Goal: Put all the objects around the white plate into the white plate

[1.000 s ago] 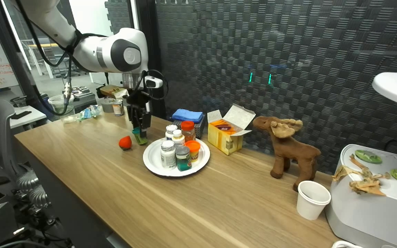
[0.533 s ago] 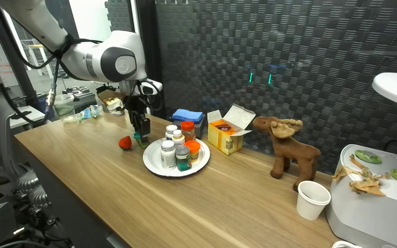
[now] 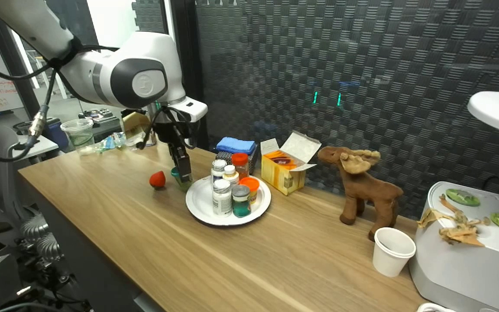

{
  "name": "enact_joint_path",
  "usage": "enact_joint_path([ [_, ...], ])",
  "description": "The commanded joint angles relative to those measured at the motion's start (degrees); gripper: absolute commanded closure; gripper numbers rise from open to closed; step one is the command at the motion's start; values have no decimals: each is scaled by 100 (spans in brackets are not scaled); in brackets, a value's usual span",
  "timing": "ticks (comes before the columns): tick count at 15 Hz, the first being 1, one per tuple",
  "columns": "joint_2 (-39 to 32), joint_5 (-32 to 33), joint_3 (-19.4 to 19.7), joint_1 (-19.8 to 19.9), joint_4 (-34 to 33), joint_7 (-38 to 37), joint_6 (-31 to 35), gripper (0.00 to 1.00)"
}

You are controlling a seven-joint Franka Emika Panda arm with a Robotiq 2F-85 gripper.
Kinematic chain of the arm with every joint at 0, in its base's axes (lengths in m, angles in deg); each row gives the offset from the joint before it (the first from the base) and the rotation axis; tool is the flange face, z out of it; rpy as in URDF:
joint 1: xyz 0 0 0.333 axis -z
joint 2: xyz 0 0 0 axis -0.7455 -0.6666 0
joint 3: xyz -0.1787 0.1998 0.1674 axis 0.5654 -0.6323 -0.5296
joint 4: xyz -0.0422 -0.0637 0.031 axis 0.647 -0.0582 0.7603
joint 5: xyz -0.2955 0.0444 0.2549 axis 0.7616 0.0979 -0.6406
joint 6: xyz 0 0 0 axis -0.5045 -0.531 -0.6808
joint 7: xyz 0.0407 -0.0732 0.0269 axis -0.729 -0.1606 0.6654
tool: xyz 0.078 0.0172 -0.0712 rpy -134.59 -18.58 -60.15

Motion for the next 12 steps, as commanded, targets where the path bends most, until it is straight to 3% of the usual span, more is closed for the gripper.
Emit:
enact_joint_path([
  [1, 451, -149, -29, 125, 417, 62, 242, 72],
  [7, 512, -259, 2, 306, 459, 81, 175, 72],
  [12, 45, -363, 125, 601, 96, 161, 88, 72],
])
